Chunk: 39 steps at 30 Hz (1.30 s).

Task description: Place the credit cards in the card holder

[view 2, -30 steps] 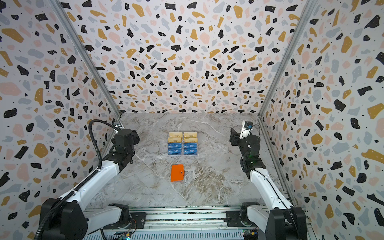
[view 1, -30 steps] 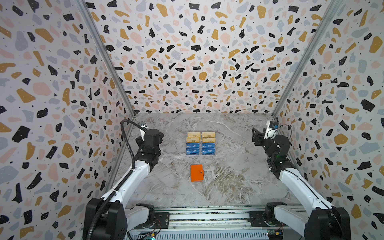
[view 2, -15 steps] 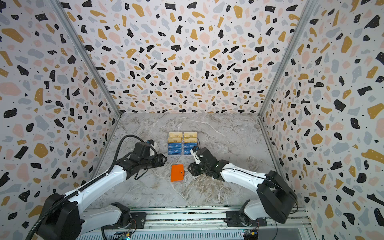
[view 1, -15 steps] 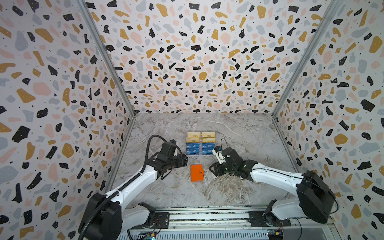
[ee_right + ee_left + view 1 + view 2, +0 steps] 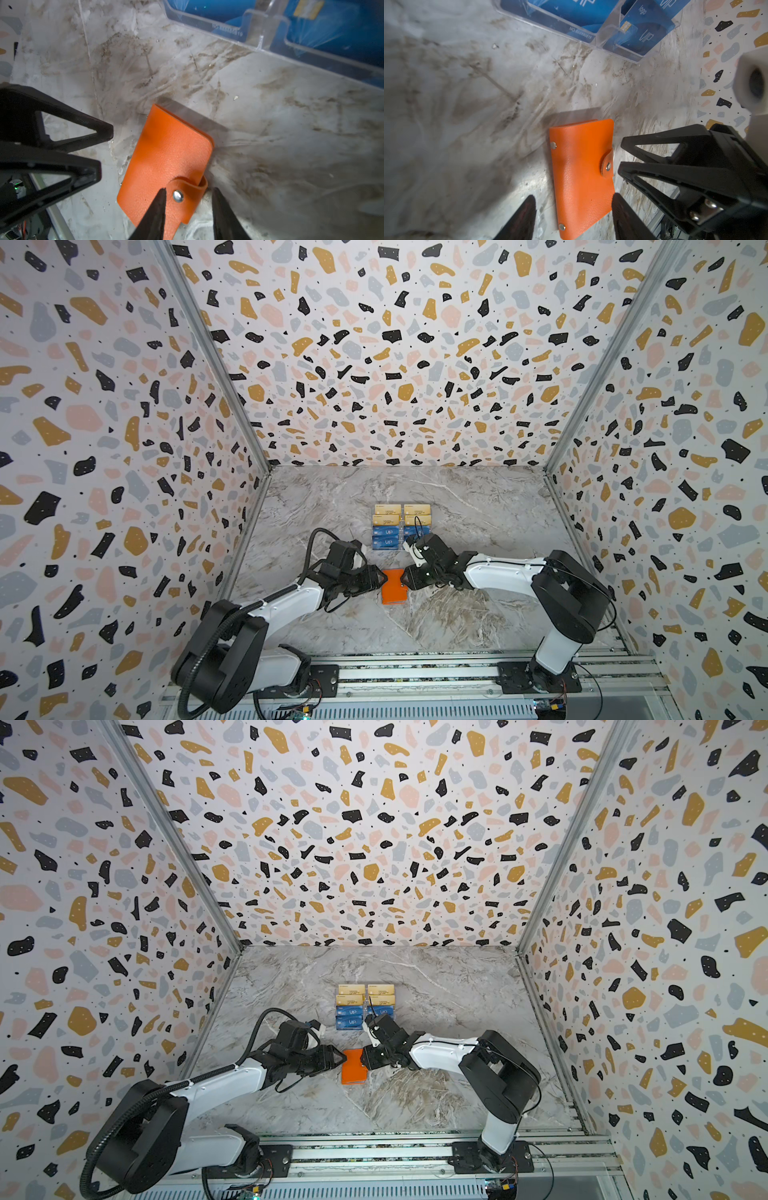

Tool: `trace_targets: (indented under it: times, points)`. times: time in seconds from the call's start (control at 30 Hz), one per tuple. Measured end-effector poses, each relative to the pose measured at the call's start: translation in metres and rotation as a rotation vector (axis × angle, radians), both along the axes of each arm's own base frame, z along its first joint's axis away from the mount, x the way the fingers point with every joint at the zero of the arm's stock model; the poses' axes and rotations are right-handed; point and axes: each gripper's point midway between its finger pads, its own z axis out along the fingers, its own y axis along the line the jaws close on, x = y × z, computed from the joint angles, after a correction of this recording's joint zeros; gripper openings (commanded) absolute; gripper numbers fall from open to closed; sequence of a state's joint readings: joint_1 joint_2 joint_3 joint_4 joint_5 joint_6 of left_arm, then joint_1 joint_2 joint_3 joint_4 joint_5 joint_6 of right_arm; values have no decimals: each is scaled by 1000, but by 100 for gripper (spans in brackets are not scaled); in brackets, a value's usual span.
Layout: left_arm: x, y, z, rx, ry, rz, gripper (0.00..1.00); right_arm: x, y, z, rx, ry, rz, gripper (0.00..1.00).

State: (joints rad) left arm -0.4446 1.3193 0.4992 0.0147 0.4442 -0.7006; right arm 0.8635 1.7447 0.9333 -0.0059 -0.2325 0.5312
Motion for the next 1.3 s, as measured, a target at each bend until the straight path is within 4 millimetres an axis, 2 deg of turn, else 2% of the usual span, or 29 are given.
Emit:
trace_targets:
  times: [0.4, 0.93, 1.07, 1.3]
  points:
    - [3, -6, -16, -31, 44, 9, 61, 0, -9, -14, -53, -1, -23, 29]
    - [4, -28, -13, -154, 47, 1, 59, 1, -10, -19, 51, 17, -29, 19]
    - [2, -38, -5, -208, 52, -10, 53, 0, -11, -19, 97, 34, -26, 18]
    - [-1, -46, 1, -236, 53, -31, 31, -1, -11, -18, 115, 47, -21, 18]
